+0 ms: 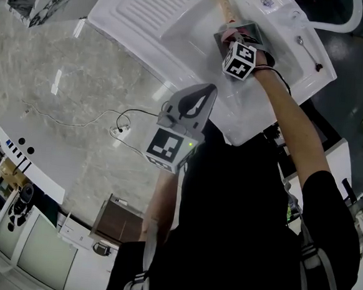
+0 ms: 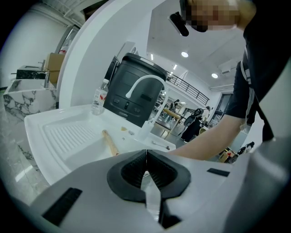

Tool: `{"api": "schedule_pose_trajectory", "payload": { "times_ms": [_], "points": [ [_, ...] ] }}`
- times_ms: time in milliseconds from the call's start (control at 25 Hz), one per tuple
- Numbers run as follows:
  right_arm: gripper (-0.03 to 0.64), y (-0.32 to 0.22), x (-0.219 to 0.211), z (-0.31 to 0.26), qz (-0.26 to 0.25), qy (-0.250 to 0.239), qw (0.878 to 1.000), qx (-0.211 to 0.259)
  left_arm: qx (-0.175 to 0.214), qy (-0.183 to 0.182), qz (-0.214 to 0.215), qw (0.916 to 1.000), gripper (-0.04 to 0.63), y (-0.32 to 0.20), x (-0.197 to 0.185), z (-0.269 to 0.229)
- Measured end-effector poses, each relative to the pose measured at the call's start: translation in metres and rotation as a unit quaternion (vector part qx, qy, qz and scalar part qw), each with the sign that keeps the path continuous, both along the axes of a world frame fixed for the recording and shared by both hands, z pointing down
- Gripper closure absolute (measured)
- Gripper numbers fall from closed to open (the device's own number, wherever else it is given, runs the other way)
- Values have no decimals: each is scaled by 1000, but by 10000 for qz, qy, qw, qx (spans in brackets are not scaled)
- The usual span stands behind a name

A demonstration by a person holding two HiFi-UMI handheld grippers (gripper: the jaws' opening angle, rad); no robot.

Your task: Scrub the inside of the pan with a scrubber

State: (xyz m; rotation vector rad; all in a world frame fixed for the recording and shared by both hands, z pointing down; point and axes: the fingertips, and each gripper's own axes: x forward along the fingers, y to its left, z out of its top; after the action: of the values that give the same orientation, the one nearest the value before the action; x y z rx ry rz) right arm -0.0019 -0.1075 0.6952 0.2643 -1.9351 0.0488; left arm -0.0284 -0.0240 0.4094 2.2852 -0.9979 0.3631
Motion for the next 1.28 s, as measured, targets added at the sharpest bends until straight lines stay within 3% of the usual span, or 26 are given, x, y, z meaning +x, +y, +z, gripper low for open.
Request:
{"api": "schedule_pose_trajectory", "payload": {
  "times_ms": [480,680,840,1040,1280],
  "points": [
    [571,75,20,11,-589,337,9965,-482,31,56,14,10000,563,-2,7,0],
    [571,103,34,14,-1014,473,9868,-1174,49,70,23,10000,563,-2,10,-1],
    [571,109,42,15,-1047,582,9820,-1458,30,69,30,10000,563,0,11,-1],
    [572,103,46,14,-1107,692,9809,-1442,26,98,28,9999,563,-3,10,-1],
    [572,73,39,12,-668,496,9916,-993,-3,117,17,9999,563,-4,9,2]
  ]
}}
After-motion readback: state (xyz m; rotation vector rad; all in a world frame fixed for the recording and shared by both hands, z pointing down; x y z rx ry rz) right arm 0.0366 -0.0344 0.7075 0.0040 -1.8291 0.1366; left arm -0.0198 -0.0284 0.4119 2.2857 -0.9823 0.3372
